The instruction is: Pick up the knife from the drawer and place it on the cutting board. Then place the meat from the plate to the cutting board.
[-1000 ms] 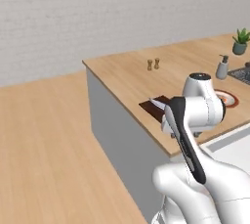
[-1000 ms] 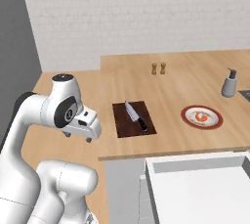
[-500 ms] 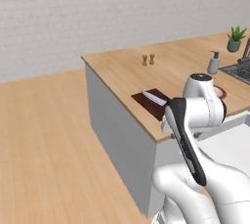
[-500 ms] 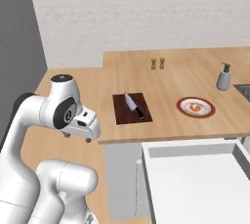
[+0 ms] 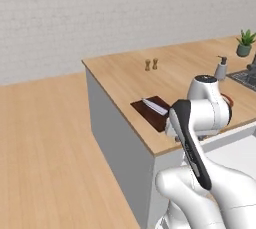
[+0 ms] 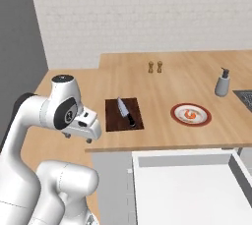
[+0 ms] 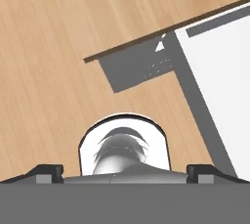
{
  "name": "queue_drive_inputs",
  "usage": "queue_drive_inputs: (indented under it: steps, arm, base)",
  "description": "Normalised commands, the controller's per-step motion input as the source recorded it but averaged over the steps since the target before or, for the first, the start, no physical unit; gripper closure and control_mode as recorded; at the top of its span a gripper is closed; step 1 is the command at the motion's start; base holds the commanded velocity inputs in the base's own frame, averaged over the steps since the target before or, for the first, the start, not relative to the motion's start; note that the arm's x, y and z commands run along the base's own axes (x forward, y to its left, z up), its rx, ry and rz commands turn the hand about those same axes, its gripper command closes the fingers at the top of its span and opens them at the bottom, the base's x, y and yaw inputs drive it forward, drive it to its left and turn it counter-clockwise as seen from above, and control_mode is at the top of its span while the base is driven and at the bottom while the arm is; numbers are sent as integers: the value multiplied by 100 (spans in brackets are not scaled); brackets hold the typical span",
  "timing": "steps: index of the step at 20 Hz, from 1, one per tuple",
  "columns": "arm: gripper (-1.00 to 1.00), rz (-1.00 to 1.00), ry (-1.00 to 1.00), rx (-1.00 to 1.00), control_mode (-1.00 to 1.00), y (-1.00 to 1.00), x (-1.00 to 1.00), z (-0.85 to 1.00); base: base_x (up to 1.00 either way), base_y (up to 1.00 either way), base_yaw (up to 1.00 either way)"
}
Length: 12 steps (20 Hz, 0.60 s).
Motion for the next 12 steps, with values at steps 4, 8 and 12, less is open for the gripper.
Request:
queue_drive_inputs:
  steps: [4, 8, 12]
  arm:
    - [-100, 0, 0, 0, 100, 0, 0, 0]
    - [-100, 0, 0, 0, 100, 0, 0, 0]
    - [-100, 0, 0, 0, 100, 0, 0, 0]
  base:
    - [54, -1, -2]
    - [26, 0, 0]
    - [0, 0, 0]
